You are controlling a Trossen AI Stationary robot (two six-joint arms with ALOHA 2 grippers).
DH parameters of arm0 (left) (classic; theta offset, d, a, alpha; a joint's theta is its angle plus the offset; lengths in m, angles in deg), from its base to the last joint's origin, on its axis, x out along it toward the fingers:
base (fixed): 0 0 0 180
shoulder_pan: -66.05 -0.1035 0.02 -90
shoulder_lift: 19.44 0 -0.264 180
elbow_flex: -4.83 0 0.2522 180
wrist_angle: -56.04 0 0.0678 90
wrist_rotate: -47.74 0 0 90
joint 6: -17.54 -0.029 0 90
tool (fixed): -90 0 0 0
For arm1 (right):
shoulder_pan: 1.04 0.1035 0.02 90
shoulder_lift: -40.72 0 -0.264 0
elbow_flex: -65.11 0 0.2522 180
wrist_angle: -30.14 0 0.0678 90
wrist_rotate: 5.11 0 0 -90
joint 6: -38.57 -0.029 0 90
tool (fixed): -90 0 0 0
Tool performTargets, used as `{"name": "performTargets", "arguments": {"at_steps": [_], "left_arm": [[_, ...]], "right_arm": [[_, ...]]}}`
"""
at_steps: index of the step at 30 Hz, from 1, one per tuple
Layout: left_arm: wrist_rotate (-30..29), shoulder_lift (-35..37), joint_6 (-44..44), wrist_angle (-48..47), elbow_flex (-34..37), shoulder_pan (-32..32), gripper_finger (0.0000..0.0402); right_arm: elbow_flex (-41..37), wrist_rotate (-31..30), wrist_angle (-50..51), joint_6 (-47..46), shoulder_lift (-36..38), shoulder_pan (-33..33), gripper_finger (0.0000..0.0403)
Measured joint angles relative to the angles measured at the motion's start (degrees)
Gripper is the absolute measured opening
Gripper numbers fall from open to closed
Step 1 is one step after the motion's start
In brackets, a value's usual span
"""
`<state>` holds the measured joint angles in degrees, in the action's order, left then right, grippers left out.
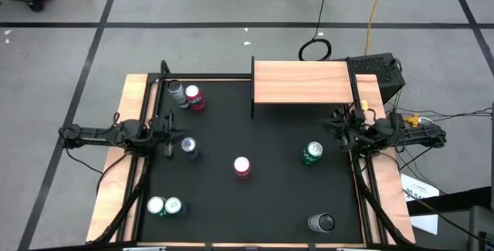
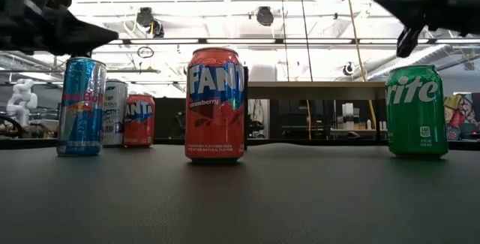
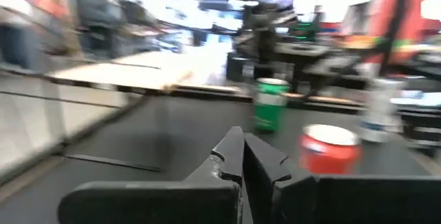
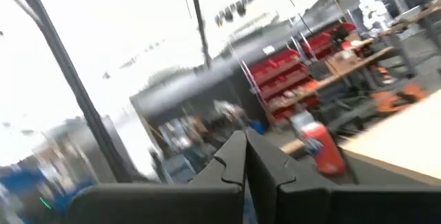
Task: Place canned beverage on shelf
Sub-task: Put the right green soda can on the shelf
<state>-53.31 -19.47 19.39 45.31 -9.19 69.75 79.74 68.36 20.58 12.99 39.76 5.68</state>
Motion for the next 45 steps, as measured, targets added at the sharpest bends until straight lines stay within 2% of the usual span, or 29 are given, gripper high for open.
{"name": "performTargets", "arguments": {"at_steps": [2, 6, 11, 14, 17, 21, 25, 27, 30, 37, 40, 45], "left_arm": [[-2.0, 0.0, -1.9, 0.2, 0.0, 0.0, 0.0011], [-2.5, 0.0, -2.3, 0.3, 0.0, 0.0, 0.0011], [-2.4, 0.0, -1.6, 0.5, 0.0, 0.0, 0.0011], [-1.7, 0.0, 3.5, 1.1, 0.0, 0.0, 0.0011], [-1.6, 0.0, 7.3, 1.3, 0.0, 0.0, 0.0011], [-1.9, 0.0, 11.3, 3.3, 0.0, 0.0, 0.0011], [-6.4, -0.1, 26.5, 5.8, 0.0, 0.0, 0.0011], [-8.8, -0.1, 33.0, 5.2, 0.0, 0.0, 0.0011], [-9.0, -0.1, 36.5, 5.6, 0.0, 0.0, 0.0011], [-9.2, -0.1, 38.1, 7.5, 0.0, 0.0, 0.0011], [-11.9, -0.2, 36.6, 8.4, -0.5, -0.4, 0.0012], [-13.5, -1.0, 34.7, 6.7, -4.0, -1.5, 0.0046]], "right_arm": [[0.0, 0.0, -1.8, -1.6, 0.0, 0.0, 0.0000], [0.0, -0.7, -3.1, -5.3, -0.1, 0.0, 0.0000], [0.0, -11.3, -2.8, -11.8, -0.9, 0.0, 0.0000], [0.0, -18.0, -1.1, -18.8, -1.9, 0.0, 0.0000], [0.0, -21.8, 0.4, -23.9, -2.8, 0.0, 0.0000], [0.0, -25.8, 1.8, -24.8, -4.0, 0.0, 0.0000], [0.7, -27.1, 2.6, -24.8, -4.7, 0.0, 0.0008], [2.0, -27.0, 3.8, -24.7, -5.4, 0.0, 0.0024], [5.0, -26.9, 6.5, -21.3, -6.9, 0.0, 0.0062], [11.9, -27.0, 12.6, -18.4, -11.5, 0.0, 0.0178], [15.0, -27.0, 18.4, -20.0, -14.7, 0.0, 0.0224], [22.1, -26.7, 26.1, -20.1, -21.6, 0.0, 0.0274]]}}
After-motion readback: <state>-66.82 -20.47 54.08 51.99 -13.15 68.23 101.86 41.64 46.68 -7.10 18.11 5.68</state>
